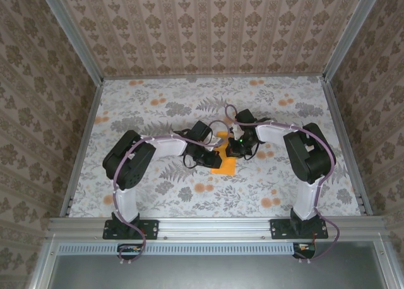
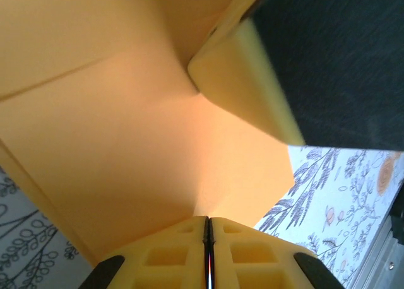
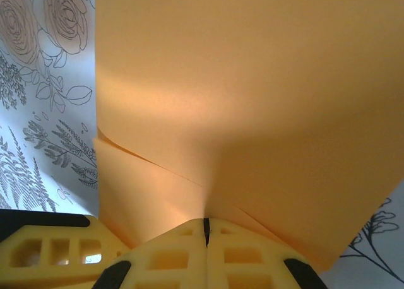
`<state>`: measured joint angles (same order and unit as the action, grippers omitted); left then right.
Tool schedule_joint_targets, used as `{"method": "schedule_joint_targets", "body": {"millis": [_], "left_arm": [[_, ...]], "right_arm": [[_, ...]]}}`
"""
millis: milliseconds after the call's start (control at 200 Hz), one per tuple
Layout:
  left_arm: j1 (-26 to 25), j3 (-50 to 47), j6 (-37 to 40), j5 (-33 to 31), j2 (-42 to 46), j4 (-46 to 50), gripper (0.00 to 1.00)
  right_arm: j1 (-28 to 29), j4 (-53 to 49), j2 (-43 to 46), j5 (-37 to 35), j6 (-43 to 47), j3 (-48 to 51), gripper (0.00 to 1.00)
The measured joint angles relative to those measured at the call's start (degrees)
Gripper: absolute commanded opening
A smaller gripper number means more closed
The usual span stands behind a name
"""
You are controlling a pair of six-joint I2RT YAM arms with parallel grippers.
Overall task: Fold a paper plane with a square sheet of paper (fold left side to right side)
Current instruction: Fold the triangle a second time at the center of the table.
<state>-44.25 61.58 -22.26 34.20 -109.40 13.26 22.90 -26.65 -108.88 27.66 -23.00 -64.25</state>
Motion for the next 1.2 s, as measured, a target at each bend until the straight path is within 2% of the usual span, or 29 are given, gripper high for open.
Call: {"method": "schedule_joint_targets", "body": {"millis": [380,585,815,900,960,1020,1065,1105,1200], "left_arm": [[-0.8,-0.1,1.5,-1.6,0.0,0.8,0.1],[-0.3,-5.4,0.8,-1.6,3.3,-3.1,0.09],[2.3,-11.6,0.0,-0.8,8.2,-2.8,0.1],[3.2,-12.8,0.0,-0.8,9.6,-1.9,0.13],[3.9,-13.3,0.0,-0.8,10.7,-1.2,0.16],[4.4,-13.6,-0.1,-0.7,12.3,-1.0,0.21],[4.9,-13.6,-0.1,-0.3,13.6,-1.1,0.25],[5.4,-13.6,0.0,0.1,14.8,-1.6,0.33],[6.5,-13.5,-0.8,0.7,16.8,-3.5,0.42]], "right_arm": [[0.0,-0.9,-0.4,-0.1,0.4,-0.6,0.0],[0.1,-1.7,-0.4,0.0,0.6,-0.7,0.0],[0.1,-1.5,-0.4,0.4,0.5,-0.7,0.0],[0.0,-1.0,-0.4,0.8,0.3,-0.7,0.0],[-0.1,-0.1,-0.4,0.9,0.3,-0.7,0.04],[-0.4,0.9,0.0,1.0,0.0,-0.5,0.12],[-0.7,1.6,0.7,1.0,-0.2,-0.2,0.19],[-1.2,2.1,2.1,0.9,-0.7,0.5,0.26],[-2.9,3.6,7.5,-0.2,-0.9,3.0,0.4]]}}
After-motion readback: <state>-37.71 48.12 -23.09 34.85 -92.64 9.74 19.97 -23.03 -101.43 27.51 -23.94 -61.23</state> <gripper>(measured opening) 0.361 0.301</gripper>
